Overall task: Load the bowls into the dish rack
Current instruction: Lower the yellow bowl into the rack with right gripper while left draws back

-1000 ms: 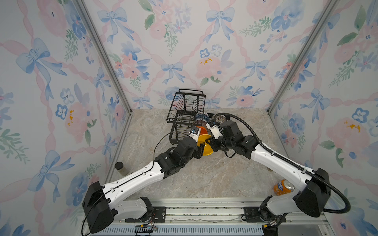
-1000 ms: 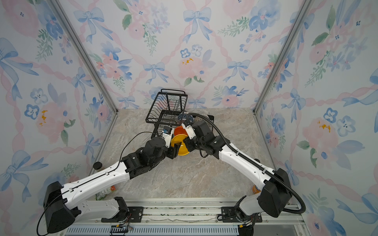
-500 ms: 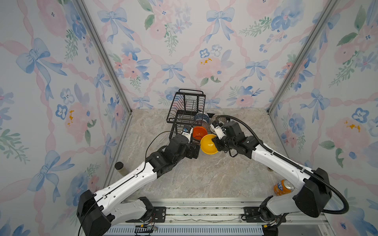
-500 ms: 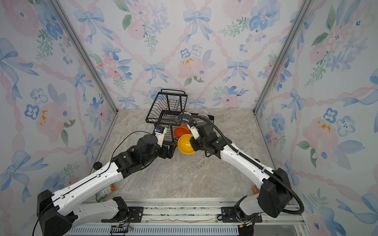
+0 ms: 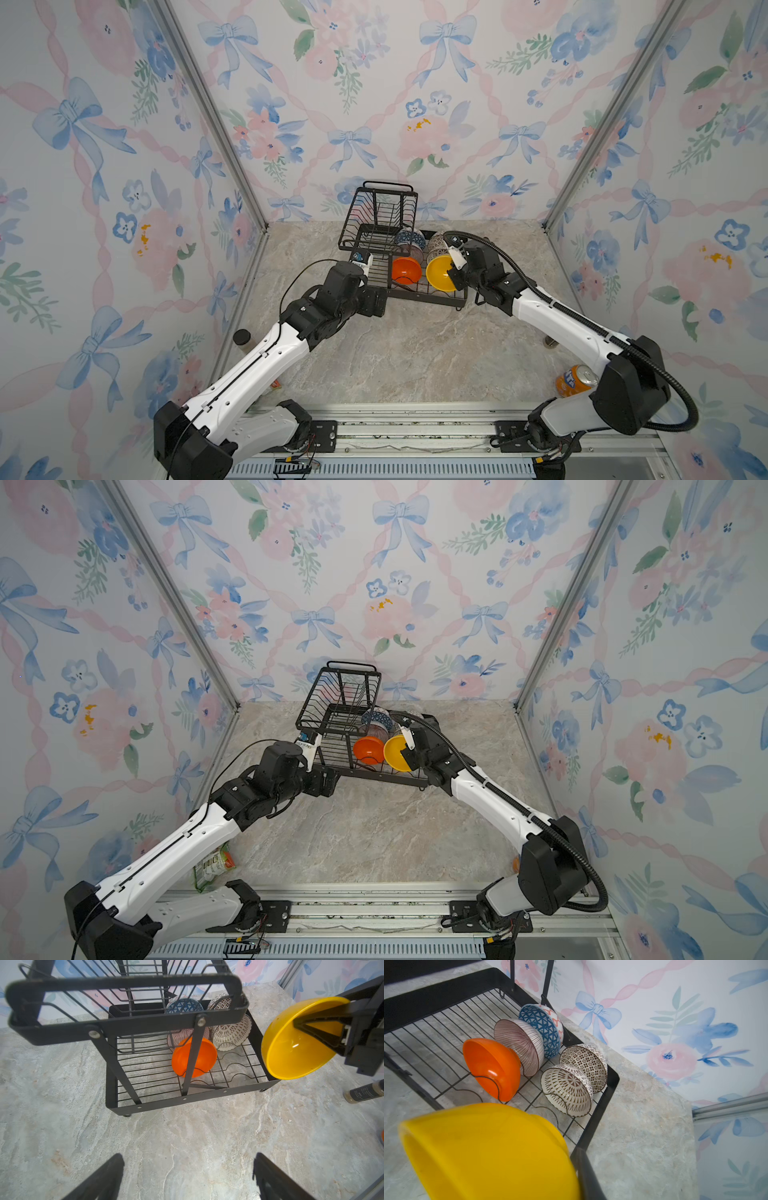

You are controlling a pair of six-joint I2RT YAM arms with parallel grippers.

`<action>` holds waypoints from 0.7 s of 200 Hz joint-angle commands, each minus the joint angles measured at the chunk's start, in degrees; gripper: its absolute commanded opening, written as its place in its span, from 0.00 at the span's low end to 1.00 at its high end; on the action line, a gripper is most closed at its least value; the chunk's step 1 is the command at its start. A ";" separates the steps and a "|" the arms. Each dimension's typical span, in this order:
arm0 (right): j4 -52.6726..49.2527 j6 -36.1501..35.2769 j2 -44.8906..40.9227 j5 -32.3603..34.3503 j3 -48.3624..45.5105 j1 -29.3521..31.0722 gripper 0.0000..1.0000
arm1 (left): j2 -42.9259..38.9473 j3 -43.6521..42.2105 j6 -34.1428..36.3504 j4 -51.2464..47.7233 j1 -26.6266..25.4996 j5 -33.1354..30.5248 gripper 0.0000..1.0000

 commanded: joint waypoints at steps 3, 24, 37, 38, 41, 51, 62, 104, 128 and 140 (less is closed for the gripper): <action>11.19 -7.26 1.70 5.36 -2.30 -0.97 0.00 | 1.26 2.63 2.81 -2.23 1.09 1.97 0.98; 18.69 -12.23 3.83 7.64 -4.40 -1.01 0.00 | 1.99 3.34 3.70 -2.47 1.57 2.38 0.98; 22.47 -15.17 5.77 9.05 -5.23 -1.03 0.00 | 2.60 3.75 4.14 -2.55 1.73 2.66 0.98; 22.68 -15.35 5.96 9.20 -5.25 -1.00 0.00 | 2.66 3.72 4.16 -2.53 1.75 2.67 0.98; 23.48 -16.00 6.44 9.65 -5.41 -0.97 0.00 | 2.82 3.87 4.25 -2.61 1.81 2.69 0.98; 26.07 -17.88 8.09 11.42 -5.89 -1.06 0.00 | 3.36 4.14 4.53 -2.98 1.98 2.92 0.98; 28.78 -19.83 9.32 12.86 -6.50 -1.05 0.00 | 3.93 4.67 4.79 -3.39 1.96 2.98 0.98; 38.90 -25.53 14.17 15.13 -9.06 -1.14 0.00 | 5.62 6.82 5.94 -4.86 2.93 3.24 0.98; 44.30 -28.46 16.26 15.57 -10.25 -1.22 0.00 | 6.32 7.81 6.55 -5.84 3.83 3.82 0.98; 46.89 -29.94 17.56 16.01 -10.60 -1.19 0.00 | 6.56 8.10 6.82 -6.21 4.12 3.84 0.98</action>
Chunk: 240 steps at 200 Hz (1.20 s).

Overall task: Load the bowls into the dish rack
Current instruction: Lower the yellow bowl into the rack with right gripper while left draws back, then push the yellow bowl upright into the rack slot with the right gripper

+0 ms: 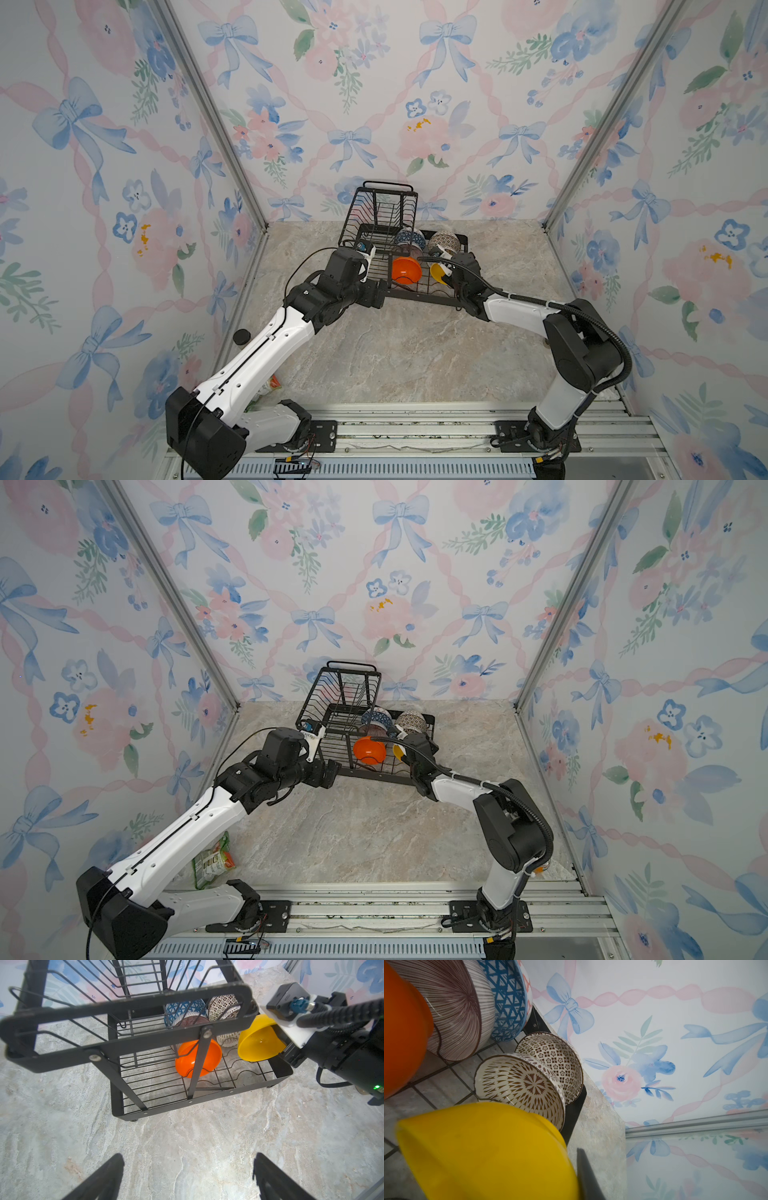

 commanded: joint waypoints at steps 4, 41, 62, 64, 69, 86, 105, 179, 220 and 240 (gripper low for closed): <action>11.66 -4.72 2.17 2.36 -1.00 -0.56 0.00 | 0.78 1.88 2.05 -2.33 0.90 0.98 0.98; 21.57 -9.85 6.19 1.59 -2.54 -0.42 0.00 | 0.97 2.54 2.63 -3.20 1.51 1.14 0.98; 23.16 -11.56 7.68 0.72 -2.63 -0.66 0.00 | 0.78 2.63 2.66 -3.24 1.61 1.08 0.98; 23.32 -11.58 7.77 0.64 -2.68 -0.71 0.00 | 0.77 2.63 2.67 -3.24 1.62 1.07 0.98; 23.71 -11.82 7.96 0.29 -2.84 -0.75 0.00 | 0.72 2.56 2.65 -3.29 1.60 1.03 0.98; 23.58 -12.02 8.27 -1.14 -3.24 -1.10 0.00 | 0.67 2.60 2.66 -3.32 1.62 1.12 0.98; 24.01 -12.11 8.67 -2.55 -3.85 -1.50 0.00 | 0.66 2.45 2.67 -3.30 1.62 1.08 0.98; 18.36 -10.49 9.48 -7.06 -4.27 -2.15 0.00 | 0.33 2.01 2.41 -3.27 1.62 1.51 0.98; 11.25 -8.04 8.52 -8.67 -2.94 -2.13 0.00 | 0.02 1.92 2.41 -3.24 1.62 1.51 0.98; 10.33 -7.46 8.41 -8.62 -2.81 -1.78 0.00 | 0.03 1.79 2.36 -3.24 1.62 1.48 0.98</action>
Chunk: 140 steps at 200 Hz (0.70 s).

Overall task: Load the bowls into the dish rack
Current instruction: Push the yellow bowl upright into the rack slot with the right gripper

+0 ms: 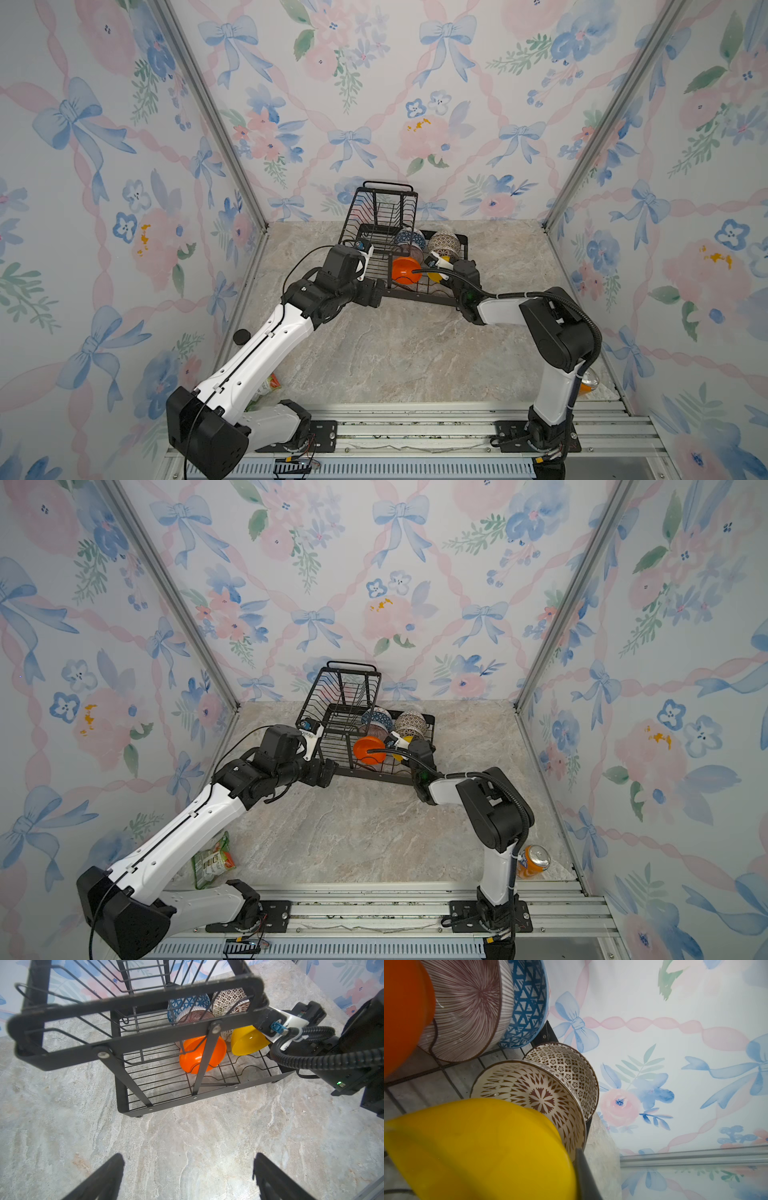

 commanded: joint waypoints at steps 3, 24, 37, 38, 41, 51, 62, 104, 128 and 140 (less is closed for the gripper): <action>-7.17 2.14 -0.11 -1.75 0.10 0.13 0.00 | -0.51 0.57 0.98 -0.81 0.40 0.56 0.98; -7.71 2.38 0.16 -1.14 0.26 0.77 0.00 | -0.62 0.45 0.99 -0.79 0.36 0.48 0.98; -8.24 2.67 0.43 -0.60 0.45 1.18 0.00 | -0.68 0.38 0.99 -0.81 0.40 0.39 0.98; -8.26 2.73 0.45 -0.54 0.49 1.16 0.00 | -0.70 0.34 0.99 -0.75 0.40 0.39 0.98; -8.35 2.84 0.52 -0.40 0.57 1.23 0.00 | -0.72 0.24 0.99 -0.76 0.40 0.34 0.98; -9.40 3.05 0.63 0.11 0.92 1.53 0.00 | -0.81 0.15 0.98 -0.72 0.40 0.39 0.98; -10.82 3.61 0.61 0.69 1.31 1.80 0.00 | -0.93 0.10 0.92 -0.75 0.40 0.31 0.98; -21.74 8.54 0.37 2.68 5.25 2.55 0.00 | -1.33 -0.40 0.90 -0.72 0.44 0.19 0.98; -22.50 9.24 0.37 3.21 5.16 2.91 0.00 | -1.48 -0.41 0.81 -0.70 0.40 0.30 0.98; -23.20 9.41 0.13 3.21 5.11 2.99 0.00 | -1.83 -0.58 0.81 -0.77 0.40 0.15 0.98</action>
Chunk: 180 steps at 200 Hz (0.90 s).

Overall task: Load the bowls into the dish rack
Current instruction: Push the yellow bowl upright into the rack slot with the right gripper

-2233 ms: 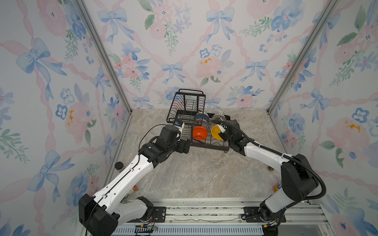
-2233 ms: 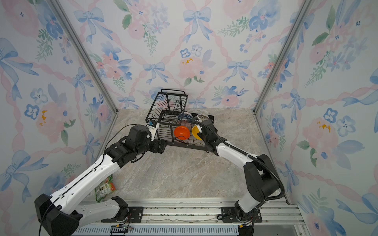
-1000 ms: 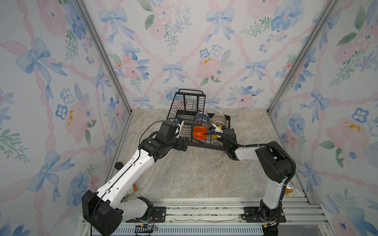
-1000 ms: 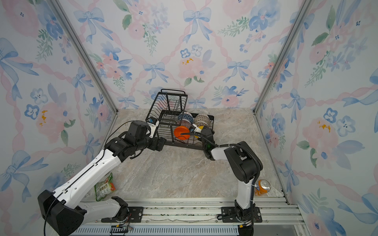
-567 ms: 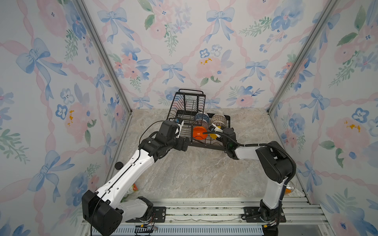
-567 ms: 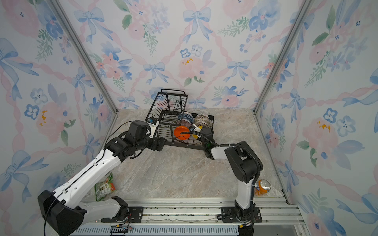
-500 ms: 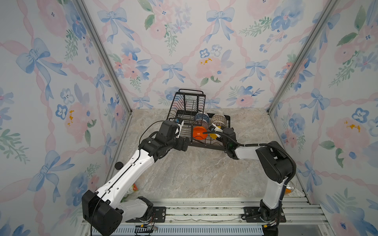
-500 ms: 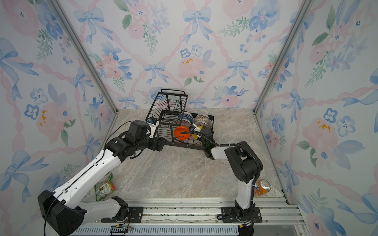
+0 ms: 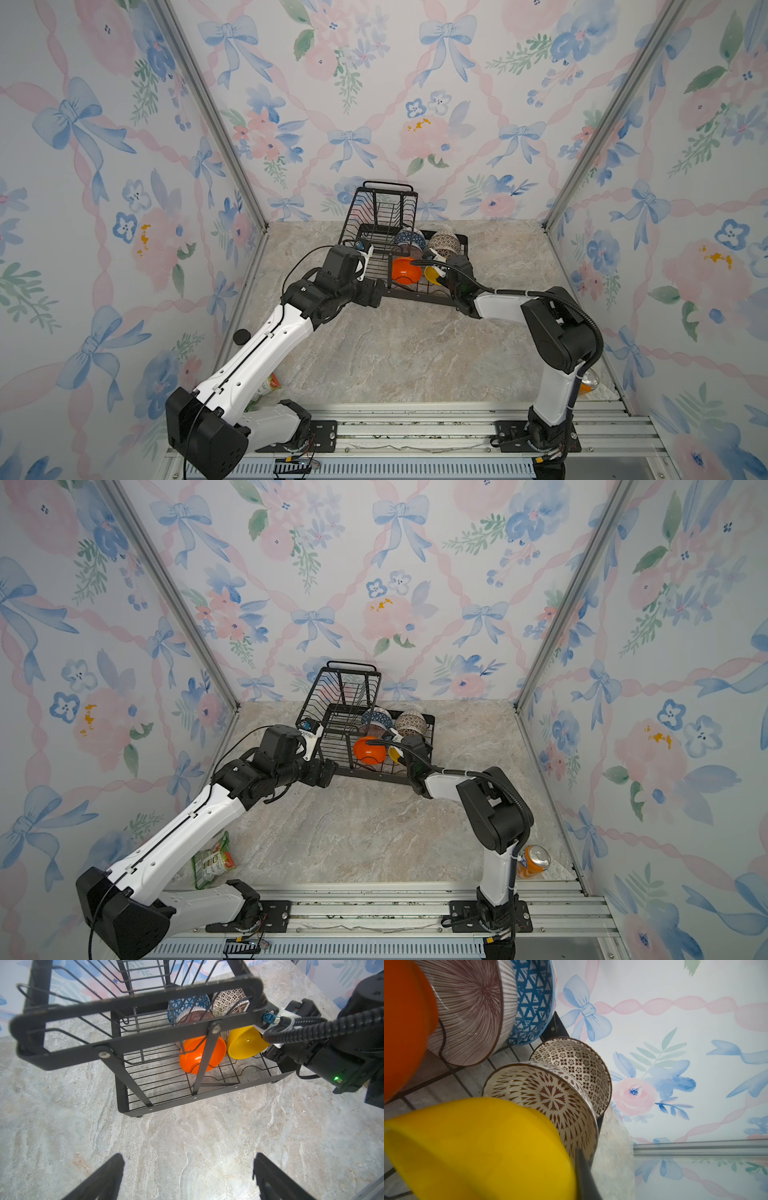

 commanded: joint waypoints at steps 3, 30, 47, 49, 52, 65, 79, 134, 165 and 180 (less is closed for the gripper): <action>-9.91 2.08 0.39 -0.26 -0.48 1.46 0.00 | -1.53 -0.54 0.88 -0.71 0.40 0.12 0.98; -10.37 2.36 -0.73 -0.69 -1.79 1.53 0.00 | -1.99 -0.81 0.81 -0.75 0.44 0.03 0.98; -10.29 2.08 -0.93 -0.88 -2.57 1.60 0.00 | -2.10 -0.93 0.81 -0.70 0.40 0.13 0.98; -10.24 2.03 -0.91 -0.88 -2.64 1.60 0.00 | -2.07 -0.95 0.81 -0.74 0.40 0.14 0.98; -10.15 1.98 -0.98 -0.81 -2.76 1.62 0.00 | -2.06 -0.99 0.81 -0.70 0.36 0.08 0.98; -10.23 1.63 -0.83 -0.68 -3.08 1.64 0.00 | -2.15 -1.12 0.81 -0.75 0.40 0.14 0.98; -10.41 1.36 -0.73 -0.45 -3.36 1.60 0.00 | -2.46 -1.19 0.74 -0.72 0.40 0.13 0.98; -11.94 1.36 -1.39 -1.18 -5.13 1.68 0.02 | -2.77 -1.48 0.64 -0.70 0.40 0.06 0.98; -14.13 2.22 -1.30 -2.58 -5.16 1.57 0.02 | -2.47 -1.52 0.64 -0.61 0.40 0.15 0.98; -15.69 2.71 -1.26 -3.84 -4.82 1.54 0.06 | -2.27 -1.55 0.64 -0.62 0.40 0.10 0.98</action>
